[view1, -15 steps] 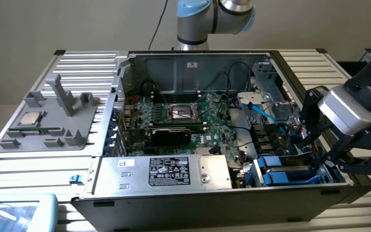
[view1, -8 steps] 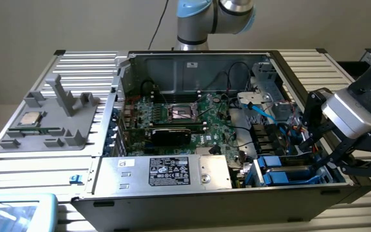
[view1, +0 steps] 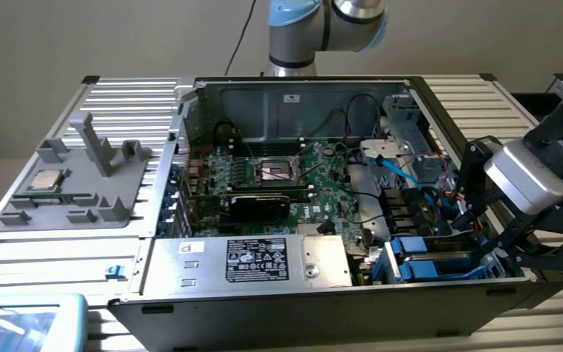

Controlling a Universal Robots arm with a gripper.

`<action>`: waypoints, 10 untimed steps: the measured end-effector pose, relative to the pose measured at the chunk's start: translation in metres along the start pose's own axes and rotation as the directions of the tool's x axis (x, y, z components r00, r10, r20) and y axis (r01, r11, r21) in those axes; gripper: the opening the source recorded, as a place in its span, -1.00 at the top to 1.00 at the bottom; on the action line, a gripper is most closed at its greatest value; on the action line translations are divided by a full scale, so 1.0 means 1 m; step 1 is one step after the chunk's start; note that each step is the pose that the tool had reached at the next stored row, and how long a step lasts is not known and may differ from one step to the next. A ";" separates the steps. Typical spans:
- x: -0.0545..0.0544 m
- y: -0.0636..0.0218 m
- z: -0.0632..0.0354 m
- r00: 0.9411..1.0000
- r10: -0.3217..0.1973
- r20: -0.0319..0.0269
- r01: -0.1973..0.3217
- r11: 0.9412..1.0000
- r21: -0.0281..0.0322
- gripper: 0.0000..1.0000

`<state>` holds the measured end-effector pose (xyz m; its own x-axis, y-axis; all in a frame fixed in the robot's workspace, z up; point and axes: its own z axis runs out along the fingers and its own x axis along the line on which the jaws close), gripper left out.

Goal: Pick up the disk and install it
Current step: 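Insert the first disk wire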

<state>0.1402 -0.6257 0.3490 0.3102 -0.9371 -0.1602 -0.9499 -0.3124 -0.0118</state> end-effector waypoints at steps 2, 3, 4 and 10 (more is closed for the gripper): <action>0.000 0.0016 0.0008 1.000 0.000 0.002 0.000 1.000 0.001 0.19; 0.000 0.0027 0.0012 1.000 0.000 0.003 0.000 1.000 0.004 0.19; 0.000 0.0033 0.0016 1.000 -0.001 0.006 0.001 1.000 0.006 0.19; 0.003 0.0052 0.0039 0.999 -0.005 0.053 0.003 1.000 0.029 0.19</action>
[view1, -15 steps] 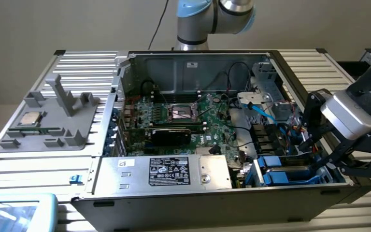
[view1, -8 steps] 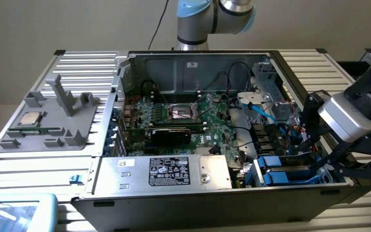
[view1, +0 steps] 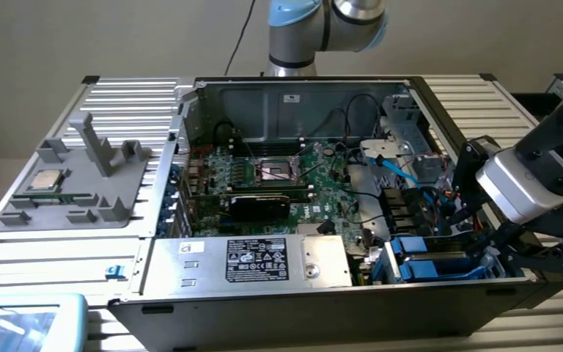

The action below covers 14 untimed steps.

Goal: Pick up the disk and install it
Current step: 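Insert the first disk wire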

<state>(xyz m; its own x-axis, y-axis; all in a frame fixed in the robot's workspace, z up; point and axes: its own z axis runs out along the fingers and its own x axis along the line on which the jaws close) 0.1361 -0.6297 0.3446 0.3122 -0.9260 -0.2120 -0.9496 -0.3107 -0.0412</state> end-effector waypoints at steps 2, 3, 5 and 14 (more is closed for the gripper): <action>0.002 0.0007 0.0013 1.000 0.000 0.005 0.000 1.000 0.003 0.19; 0.002 0.0007 0.0022 1.000 0.000 0.006 0.000 1.000 0.004 0.19; 0.003 0.0007 0.0042 1.000 0.000 0.007 0.000 1.000 0.005 0.19; 0.005 -0.0015 0.0078 1.000 -0.001 0.015 0.001 1.000 0.007 0.19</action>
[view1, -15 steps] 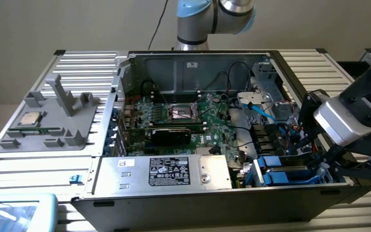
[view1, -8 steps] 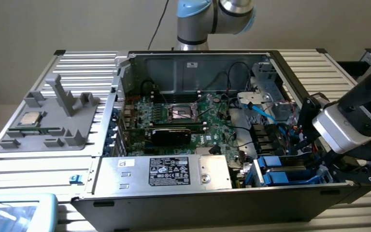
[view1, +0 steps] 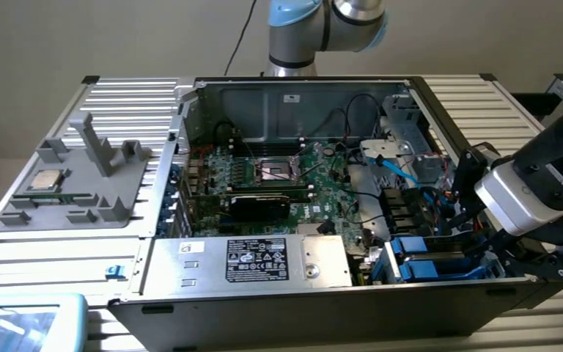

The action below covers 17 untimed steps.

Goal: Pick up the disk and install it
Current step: 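Insert the first disk wire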

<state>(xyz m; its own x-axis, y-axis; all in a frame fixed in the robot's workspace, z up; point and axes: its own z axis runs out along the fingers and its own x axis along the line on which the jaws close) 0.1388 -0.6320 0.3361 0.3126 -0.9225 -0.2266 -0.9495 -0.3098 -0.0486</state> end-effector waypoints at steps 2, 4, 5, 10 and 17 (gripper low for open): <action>0.000 -0.0004 0.0001 1.000 0.000 0.000 0.000 1.000 0.000 0.19; 0.000 -0.0006 0.0003 1.000 0.000 0.001 0.000 1.000 0.000 0.19; 0.000 -0.0007 0.0003 1.000 0.000 0.001 0.000 1.000 0.000 0.23; 0.000 -0.0008 0.0004 1.000 0.000 0.001 0.000 1.000 0.000 0.62; 0.000 -0.0009 -0.0020 1.000 0.000 0.001 0.000 1.000 0.000 0.67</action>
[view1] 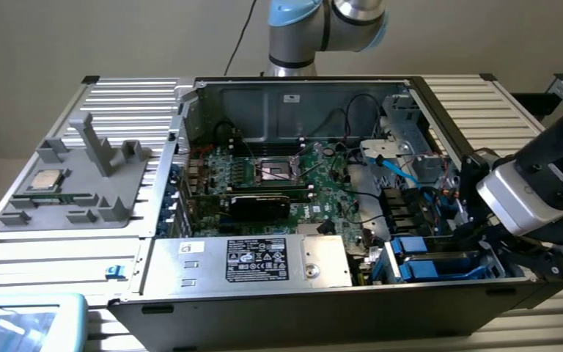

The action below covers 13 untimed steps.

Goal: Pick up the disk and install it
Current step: 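Insert the first disk wire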

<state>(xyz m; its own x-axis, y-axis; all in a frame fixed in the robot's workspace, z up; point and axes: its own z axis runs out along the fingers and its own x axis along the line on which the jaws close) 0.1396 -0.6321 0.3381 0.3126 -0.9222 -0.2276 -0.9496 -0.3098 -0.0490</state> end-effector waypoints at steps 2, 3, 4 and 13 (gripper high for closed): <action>-0.002 -0.0004 -0.0067 1.000 0.000 -0.004 0.000 1.000 -0.001 0.67; -0.003 -0.0007 -0.0098 1.000 0.000 -0.007 0.000 1.000 -0.002 0.67; -0.004 -0.0010 -0.0120 1.000 0.000 -0.012 0.000 1.000 -0.004 0.67; -0.019 -0.0059 -0.0142 0.992 0.000 -0.129 -0.006 0.999 -0.041 0.67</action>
<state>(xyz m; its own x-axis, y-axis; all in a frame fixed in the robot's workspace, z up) 0.1396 -0.6159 0.3565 0.3129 -0.9445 -0.1003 -0.9495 -0.3137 -0.0083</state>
